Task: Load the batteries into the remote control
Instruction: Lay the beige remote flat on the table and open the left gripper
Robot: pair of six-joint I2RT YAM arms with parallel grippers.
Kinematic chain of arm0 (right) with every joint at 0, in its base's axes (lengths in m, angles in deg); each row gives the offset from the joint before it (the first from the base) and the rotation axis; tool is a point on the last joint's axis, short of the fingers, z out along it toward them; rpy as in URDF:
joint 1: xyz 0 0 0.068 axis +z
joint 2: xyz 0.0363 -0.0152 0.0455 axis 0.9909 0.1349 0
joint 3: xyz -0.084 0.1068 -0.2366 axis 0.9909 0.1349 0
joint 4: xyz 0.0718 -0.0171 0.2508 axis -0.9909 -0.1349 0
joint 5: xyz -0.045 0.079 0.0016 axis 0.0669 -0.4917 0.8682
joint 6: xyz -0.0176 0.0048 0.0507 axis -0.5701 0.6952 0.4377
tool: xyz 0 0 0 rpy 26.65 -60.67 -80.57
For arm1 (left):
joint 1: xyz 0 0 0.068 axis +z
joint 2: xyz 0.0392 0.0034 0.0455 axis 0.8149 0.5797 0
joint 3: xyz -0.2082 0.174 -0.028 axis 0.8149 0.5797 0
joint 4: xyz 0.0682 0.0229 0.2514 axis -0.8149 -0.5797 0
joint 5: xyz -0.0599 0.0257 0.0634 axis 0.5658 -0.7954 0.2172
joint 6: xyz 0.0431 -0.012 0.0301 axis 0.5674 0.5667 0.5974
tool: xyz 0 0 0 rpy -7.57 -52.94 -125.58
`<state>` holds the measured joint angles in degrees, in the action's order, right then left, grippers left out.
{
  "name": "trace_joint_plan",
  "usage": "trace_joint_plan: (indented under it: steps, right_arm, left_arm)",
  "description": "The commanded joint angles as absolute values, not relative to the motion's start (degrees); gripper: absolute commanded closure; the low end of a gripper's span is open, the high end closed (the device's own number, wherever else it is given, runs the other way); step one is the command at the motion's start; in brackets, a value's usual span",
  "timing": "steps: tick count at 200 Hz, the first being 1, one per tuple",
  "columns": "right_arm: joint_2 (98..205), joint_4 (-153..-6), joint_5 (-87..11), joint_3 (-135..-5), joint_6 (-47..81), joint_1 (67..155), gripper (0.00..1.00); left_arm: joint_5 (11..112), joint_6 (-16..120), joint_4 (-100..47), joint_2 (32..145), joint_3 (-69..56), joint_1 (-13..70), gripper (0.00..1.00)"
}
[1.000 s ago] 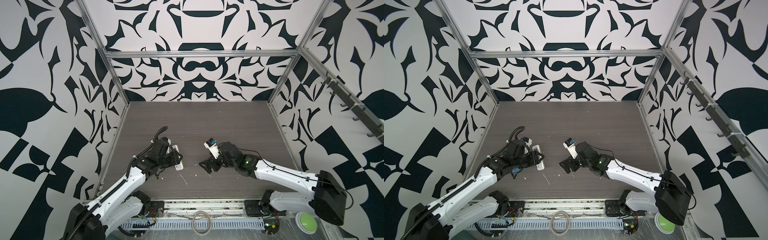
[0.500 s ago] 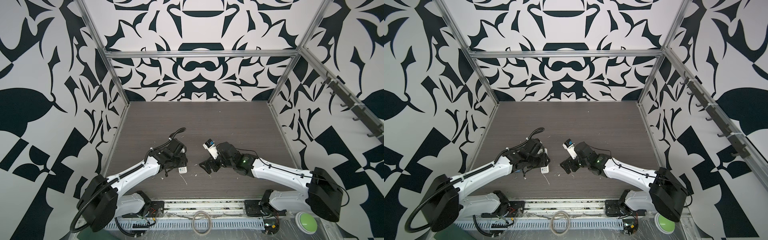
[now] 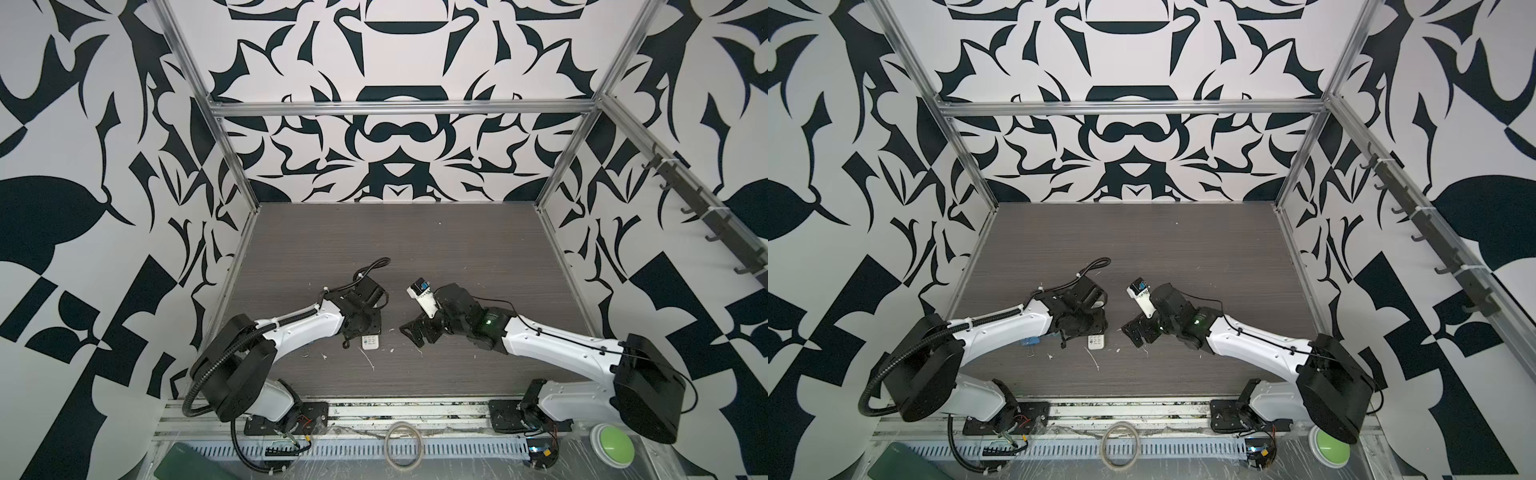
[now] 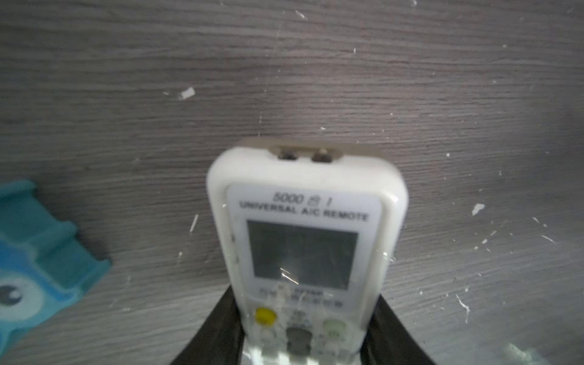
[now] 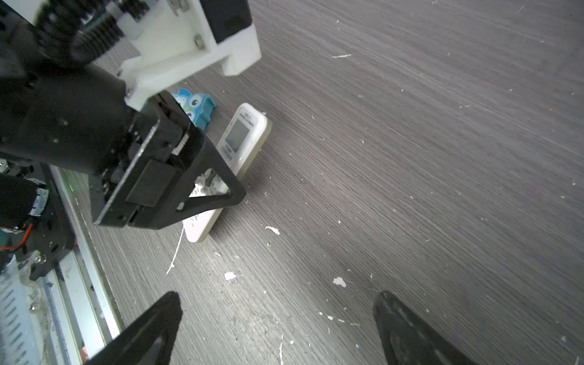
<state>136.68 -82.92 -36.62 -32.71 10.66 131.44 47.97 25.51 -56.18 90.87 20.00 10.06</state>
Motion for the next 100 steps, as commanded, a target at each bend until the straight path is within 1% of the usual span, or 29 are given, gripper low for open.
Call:
trace_joint_plan:
  steps: [1,48,64,100]
  right_arm:
    - [136.95,-80.91,-37.50,-32.36,9.65,131.12,0.01]
    - [137.21,-79.94,-37.88,-31.48,9.36,130.53,0.01]
    - [137.31,-79.74,-37.94,-31.15,9.20,130.21,0.01]
    - [136.07,-78.99,-37.96,-29.86,8.62,129.71,0.01]
  left_arm:
    - [46.33,24.76,-56.48,92.23,18.35,9.68,0.70]
    - [45.48,23.72,-56.54,95.31,17.43,9.37,0.63]
    - [45.24,23.39,-56.49,96.07,17.13,9.31,0.59]
    - [45.29,23.25,-57.20,96.93,16.43,9.25,0.56]
